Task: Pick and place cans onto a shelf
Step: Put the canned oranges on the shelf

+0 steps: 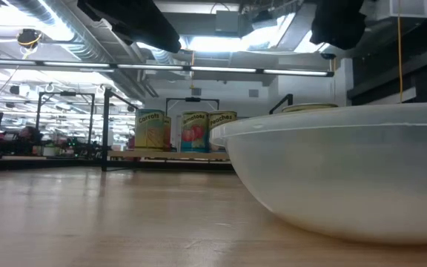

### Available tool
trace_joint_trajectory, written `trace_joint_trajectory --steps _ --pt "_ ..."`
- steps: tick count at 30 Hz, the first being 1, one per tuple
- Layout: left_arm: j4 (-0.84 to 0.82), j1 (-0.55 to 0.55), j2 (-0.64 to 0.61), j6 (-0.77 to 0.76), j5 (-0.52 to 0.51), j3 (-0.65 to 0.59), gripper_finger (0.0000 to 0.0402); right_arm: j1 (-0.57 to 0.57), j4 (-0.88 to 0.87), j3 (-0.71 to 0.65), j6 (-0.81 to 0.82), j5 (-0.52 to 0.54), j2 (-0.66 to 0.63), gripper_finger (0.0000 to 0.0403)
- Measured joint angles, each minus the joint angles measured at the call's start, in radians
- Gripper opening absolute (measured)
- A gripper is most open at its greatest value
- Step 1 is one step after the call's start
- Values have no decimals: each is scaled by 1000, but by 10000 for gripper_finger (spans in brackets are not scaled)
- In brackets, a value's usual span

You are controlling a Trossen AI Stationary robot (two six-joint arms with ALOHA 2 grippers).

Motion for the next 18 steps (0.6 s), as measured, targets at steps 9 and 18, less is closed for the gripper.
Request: trace_joint_trajectory --steps 9,18 --pt "0 0 0 0 0 0 86 15 13 -42 16 159 0 152" --pt "0 0 0 0 0 0 86 15 137 -137 14 160 0 152"
